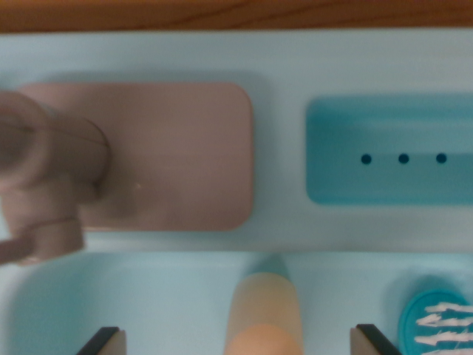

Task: Pick detergent from the sink

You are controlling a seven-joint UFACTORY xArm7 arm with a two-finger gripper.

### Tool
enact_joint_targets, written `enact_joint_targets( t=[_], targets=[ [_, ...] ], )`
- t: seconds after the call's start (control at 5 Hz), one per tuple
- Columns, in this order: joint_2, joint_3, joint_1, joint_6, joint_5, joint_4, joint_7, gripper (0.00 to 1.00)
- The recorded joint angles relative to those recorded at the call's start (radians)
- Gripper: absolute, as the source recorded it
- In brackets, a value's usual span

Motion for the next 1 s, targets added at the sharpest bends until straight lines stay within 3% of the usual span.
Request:
enact_joint_targets(
  t=[0.2, 0.4, 1.0],
  targets=[
    [0.008, -0.002, -0.0025, -0.03, 0.0024, -0.023, -0.009, 0.0],
    [0.008, -0.002, -0.0025, -0.03, 0.0024, -0.023, -0.009, 0.0],
    [0.02, -0.006, -0.0065, -0.08, 0.0064, -0.061, -0.023, 0.0]
  ],
)
